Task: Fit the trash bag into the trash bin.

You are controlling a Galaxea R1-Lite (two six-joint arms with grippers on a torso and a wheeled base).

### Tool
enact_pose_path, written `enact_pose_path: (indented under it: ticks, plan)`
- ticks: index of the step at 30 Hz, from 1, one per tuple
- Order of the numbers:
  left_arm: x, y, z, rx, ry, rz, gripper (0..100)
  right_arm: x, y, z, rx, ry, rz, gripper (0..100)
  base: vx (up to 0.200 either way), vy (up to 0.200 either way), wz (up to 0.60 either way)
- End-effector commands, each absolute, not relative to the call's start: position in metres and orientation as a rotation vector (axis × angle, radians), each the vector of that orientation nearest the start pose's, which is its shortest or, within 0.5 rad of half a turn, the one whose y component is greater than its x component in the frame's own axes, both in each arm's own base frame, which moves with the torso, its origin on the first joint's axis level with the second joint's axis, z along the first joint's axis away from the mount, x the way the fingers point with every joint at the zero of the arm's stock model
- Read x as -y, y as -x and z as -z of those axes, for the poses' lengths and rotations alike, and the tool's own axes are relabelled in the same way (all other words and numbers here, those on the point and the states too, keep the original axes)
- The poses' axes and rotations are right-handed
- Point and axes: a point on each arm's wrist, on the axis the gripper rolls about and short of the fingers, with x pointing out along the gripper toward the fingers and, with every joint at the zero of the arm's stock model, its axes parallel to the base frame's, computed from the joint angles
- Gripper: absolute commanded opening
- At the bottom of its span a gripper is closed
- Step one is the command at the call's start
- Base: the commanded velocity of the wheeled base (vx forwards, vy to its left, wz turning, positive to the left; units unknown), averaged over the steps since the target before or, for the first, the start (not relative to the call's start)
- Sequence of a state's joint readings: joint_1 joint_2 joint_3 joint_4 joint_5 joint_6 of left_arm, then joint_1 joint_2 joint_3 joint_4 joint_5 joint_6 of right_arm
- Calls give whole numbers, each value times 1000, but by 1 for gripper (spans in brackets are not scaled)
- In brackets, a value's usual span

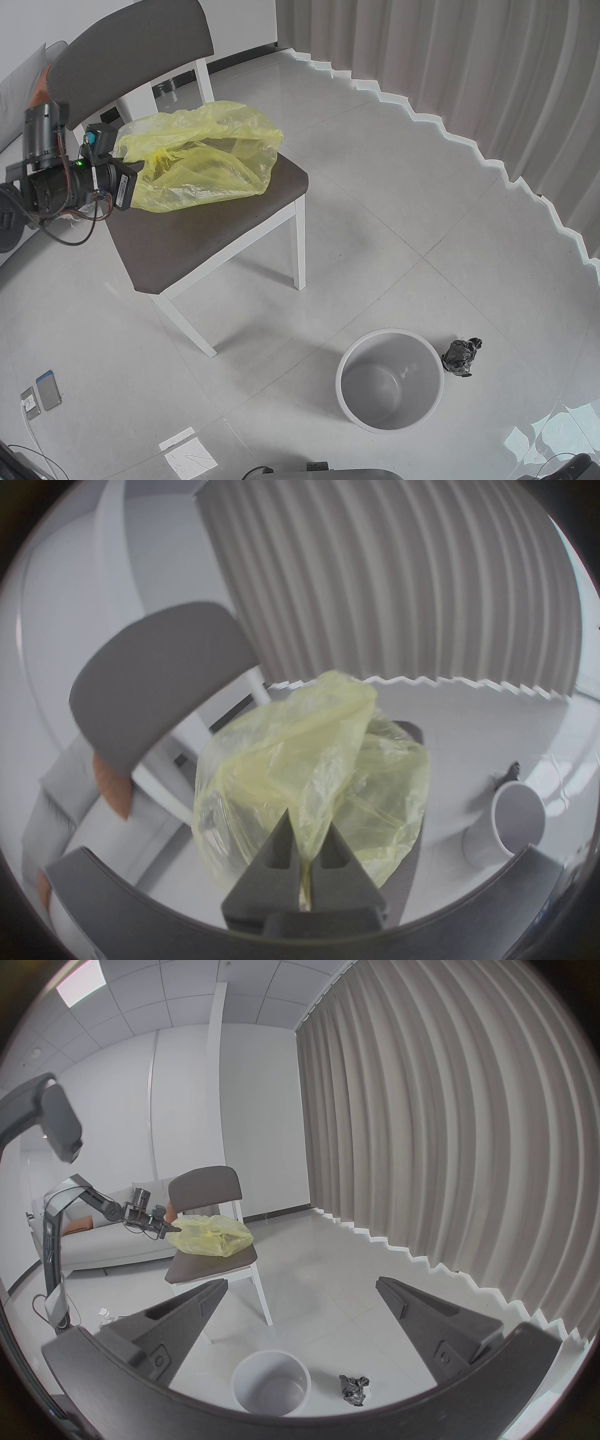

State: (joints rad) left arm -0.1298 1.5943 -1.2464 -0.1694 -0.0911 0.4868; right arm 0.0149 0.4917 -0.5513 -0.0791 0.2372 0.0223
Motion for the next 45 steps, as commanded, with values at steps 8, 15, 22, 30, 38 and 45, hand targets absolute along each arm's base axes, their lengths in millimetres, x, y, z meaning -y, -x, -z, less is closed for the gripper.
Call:
enact_pose_path:
  ticks: [8,15,22,30,38,45]
  plan:
    - [86,-188,-352,106,-584,641,0,-16,-107,-280,-75,-22,-369,100,0,0,0]
    - [95,-184,-353,168,-629,775,0,-22,-134,-272,-156,-31,-400,100,0,0,0]
    - [107,-177,-348,158,-640,852,0,-25,-157,-279,-172,-34,-401,100,0,0,0]
    - [117,-172,-349,185,-636,907,0,-26,-170,-274,-210,-41,-398,100,0,0,0]
    - [126,-164,-350,209,-632,967,0,-29,-184,-283,-199,-42,-421,100,0,0,0]
    - [126,-159,-351,228,-628,987,0,-50,-180,-256,-314,-96,-523,100,0,0,0]
